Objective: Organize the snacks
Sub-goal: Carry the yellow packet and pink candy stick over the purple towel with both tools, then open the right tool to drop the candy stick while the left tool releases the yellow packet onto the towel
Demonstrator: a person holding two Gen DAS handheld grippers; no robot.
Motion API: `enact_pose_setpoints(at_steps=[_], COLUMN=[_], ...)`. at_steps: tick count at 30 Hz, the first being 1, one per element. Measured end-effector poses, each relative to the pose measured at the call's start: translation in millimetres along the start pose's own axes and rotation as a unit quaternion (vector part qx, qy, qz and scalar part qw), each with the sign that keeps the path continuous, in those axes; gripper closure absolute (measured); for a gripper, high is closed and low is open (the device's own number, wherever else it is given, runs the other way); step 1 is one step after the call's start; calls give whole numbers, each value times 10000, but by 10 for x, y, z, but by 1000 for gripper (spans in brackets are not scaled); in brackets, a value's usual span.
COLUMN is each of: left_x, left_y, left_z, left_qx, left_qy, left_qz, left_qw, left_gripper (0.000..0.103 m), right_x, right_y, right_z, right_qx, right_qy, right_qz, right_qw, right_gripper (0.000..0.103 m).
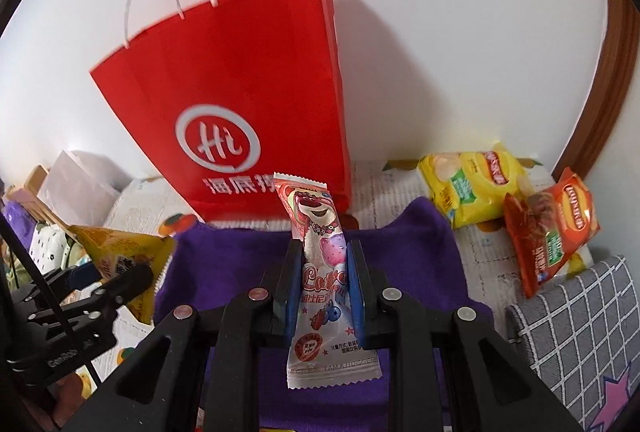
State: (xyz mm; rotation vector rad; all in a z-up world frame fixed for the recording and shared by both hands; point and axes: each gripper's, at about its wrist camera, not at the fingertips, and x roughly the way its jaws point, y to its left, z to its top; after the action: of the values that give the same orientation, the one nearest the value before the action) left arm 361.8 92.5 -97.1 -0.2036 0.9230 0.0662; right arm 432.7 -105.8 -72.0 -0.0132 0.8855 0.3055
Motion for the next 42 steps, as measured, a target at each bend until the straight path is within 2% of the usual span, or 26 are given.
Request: enact_pose_setpoints(at_steps=[6,10,15,32,34,38,42], left_x=[118,216,334,572,579,589,649], left_y=[-27,-32,-23,20,8,21,59], left_z=[-22,-39,-63,-134,-137,-134,-138], left_qx=[42,53,38,-141,-147,-174,-232], left_qy=[139,253,400,792,805,806,856], left_qz=[0,56,69,-80,-41,21,95], left_qw=[9999,9997,9992,9967,9966,9966,9960], left_gripper=[45,45,45,45,45,45,45], right_x=[238,377,677,1182,1197,1042,844], right_y=[-177,-309,-496,-519,-494,-463,-428], right_z=[-31,-33,-102,-298,-301,-255,-187], right_qx=[137,84,247,166,100,59,82], right_qy=[426,609,1097,1860,1903,1652,1389], right_qz=[174,31,35,-219,-269,-160,-168], right_qw=[9988,9981,9937,9822,9813,9861,9901], right_gripper=[82,82,82,79,77,57,56])
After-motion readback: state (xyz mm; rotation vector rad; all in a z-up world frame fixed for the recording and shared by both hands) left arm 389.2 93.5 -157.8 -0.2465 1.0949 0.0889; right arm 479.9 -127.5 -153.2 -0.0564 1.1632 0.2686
